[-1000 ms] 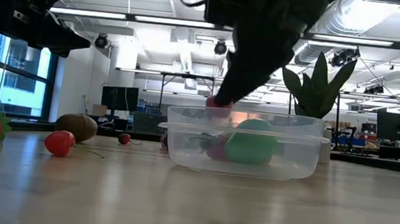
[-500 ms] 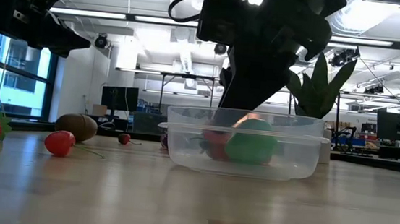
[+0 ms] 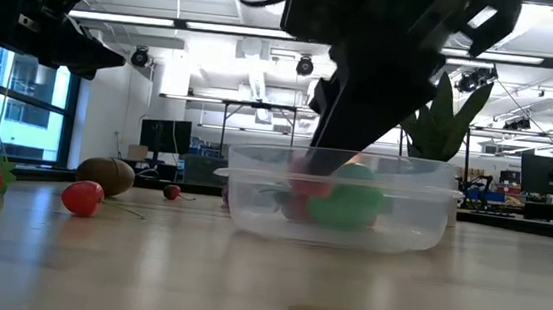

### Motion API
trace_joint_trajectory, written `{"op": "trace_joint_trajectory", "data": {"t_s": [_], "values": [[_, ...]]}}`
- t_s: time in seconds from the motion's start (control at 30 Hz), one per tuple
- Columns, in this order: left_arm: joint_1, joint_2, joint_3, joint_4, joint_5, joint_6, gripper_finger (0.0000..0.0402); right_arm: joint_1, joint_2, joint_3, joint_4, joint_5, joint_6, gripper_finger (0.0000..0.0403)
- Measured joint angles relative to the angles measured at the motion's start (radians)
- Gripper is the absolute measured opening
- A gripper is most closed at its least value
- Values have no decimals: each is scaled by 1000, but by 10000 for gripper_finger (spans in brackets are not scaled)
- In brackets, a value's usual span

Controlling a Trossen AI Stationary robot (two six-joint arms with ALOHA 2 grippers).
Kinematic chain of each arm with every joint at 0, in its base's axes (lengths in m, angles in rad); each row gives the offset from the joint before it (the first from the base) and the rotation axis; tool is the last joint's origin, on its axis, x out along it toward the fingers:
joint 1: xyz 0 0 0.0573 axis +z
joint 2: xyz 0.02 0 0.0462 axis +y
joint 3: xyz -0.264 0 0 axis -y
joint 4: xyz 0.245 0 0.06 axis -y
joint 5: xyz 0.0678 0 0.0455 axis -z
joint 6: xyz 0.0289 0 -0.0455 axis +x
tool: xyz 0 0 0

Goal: Pick and placing Produce into tupperware
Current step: Put the pink peach into the transparent container

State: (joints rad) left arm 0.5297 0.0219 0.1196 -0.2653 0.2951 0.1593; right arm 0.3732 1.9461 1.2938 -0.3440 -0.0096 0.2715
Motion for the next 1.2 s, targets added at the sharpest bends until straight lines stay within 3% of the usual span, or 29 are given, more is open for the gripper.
{"op": "trace_joint_trajectory", "data": {"t_s": [0.3,0.6,1.2], "values": [[0,0,0,0,0,0,1,55,0,0,19,21,79,85],[0,0,0,0,0,0,1,38,24,0,8,38,63,88],[0,0,0,0,0,0,1,16,50,2,3,62,23,178]]}}
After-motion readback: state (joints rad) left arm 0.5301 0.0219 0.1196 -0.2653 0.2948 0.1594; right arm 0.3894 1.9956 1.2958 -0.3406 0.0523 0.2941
